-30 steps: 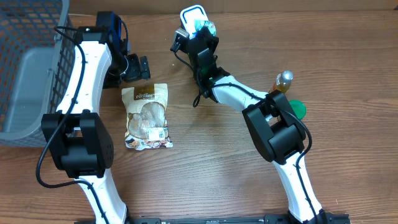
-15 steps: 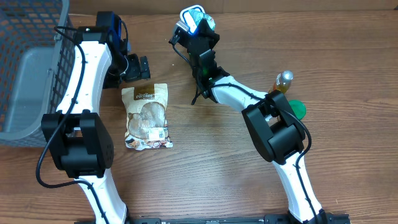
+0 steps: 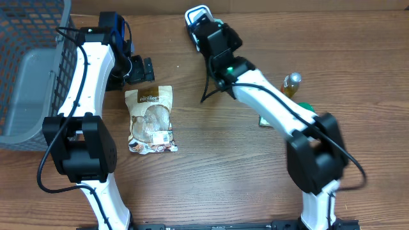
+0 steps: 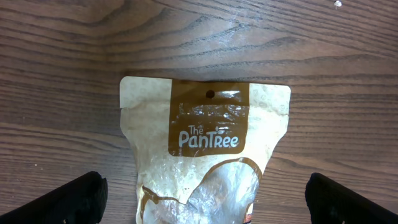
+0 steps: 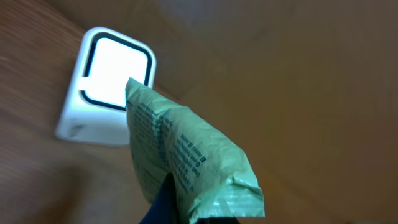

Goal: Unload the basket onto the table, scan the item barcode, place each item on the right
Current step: 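Lower the tissue pack back down to the table with the right gripper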

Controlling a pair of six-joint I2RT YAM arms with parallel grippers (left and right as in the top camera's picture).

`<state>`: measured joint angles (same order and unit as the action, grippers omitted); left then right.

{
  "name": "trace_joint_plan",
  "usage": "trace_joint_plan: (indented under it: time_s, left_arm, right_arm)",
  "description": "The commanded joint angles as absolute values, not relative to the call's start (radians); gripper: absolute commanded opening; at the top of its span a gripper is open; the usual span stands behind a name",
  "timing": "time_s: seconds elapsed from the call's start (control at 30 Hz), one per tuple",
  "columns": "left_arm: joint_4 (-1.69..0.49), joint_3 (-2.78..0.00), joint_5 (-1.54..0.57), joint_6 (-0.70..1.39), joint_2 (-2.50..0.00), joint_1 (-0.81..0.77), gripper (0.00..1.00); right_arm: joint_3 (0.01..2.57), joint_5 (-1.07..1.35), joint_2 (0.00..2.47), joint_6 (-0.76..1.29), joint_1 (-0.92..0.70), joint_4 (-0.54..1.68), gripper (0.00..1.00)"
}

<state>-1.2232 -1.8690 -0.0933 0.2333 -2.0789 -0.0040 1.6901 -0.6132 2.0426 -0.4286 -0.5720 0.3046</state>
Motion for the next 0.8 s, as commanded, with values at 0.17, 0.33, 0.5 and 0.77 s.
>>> trace_joint_plan:
  time_s: [0.17,0.33,0.5,0.77]
  left_arm:
    - [-1.222,-1.886,-0.101,0.232,-2.053,0.0,1.0]
    - [-1.222,-1.886,-0.101,0.232,-2.053,0.0,1.0]
    - [-1.222,-1.886,-0.101,0.232,-2.053,0.0,1.0]
    - [-1.222,-1.886,-0.101,0.232,-2.053,0.0,1.0]
  right_arm:
    - [1.713,-0.198,1.885,0.057,-0.563,0.759,0.04]
    - [1.707,0.102,1.891,0.056,-0.556,1.001,0.04]
    - [1.686,0.159,1.892,0.056,-0.554,1.132,0.04]
    - [1.596,0.159,1.892,-0.106,-0.554,1.141,0.04]
